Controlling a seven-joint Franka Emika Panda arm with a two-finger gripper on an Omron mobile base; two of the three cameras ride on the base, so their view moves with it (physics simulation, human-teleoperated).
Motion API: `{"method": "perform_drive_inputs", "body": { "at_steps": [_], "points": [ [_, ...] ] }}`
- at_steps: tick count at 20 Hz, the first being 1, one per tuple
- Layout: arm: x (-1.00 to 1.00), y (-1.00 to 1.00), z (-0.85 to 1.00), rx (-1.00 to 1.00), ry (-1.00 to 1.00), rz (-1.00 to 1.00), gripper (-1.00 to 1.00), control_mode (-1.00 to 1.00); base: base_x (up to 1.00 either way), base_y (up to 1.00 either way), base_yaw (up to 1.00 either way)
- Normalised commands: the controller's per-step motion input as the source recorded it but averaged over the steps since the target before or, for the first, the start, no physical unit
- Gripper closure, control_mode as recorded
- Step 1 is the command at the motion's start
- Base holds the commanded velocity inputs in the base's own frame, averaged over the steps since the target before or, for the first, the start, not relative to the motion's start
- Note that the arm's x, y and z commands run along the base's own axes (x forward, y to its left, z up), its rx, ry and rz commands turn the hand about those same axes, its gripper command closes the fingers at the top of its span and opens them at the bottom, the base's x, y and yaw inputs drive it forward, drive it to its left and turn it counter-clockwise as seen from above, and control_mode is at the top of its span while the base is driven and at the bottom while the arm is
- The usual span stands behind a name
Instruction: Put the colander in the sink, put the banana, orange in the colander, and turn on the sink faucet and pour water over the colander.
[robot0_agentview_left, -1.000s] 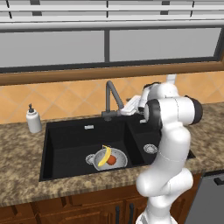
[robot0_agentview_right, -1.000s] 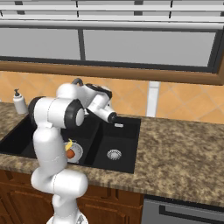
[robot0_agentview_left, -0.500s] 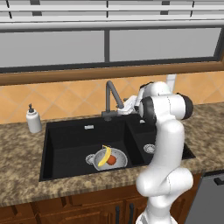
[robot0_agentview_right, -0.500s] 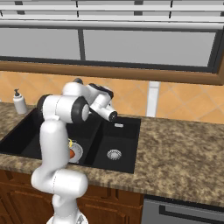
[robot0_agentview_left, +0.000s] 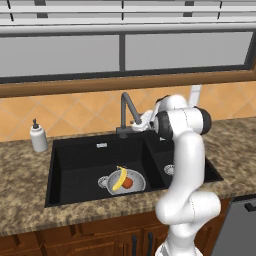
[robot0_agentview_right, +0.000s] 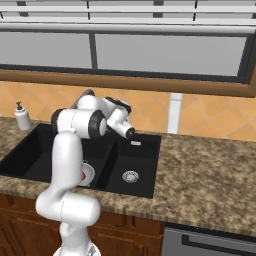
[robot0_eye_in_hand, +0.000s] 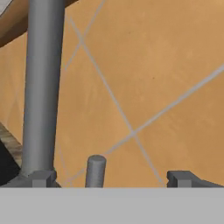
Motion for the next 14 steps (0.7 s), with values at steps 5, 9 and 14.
{"method": "perform_drive_inputs", "body": {
  "at_steps": [5,9,14],
  "points": [
    [0.42,0.01,-0.14,0.00,0.00,0.00,-1.00,-1.00,0.00,0.00,0.00],
    [0.43,0.07,-0.04,0.00,0.00,0.00,-1.00,-1.00,0.00,0.00,0.00],
    [0.31,0.16,-0.01,0.00,0.00,-0.02,1.00,-1.00,0.00,0.00,0.00]
  ]
}}
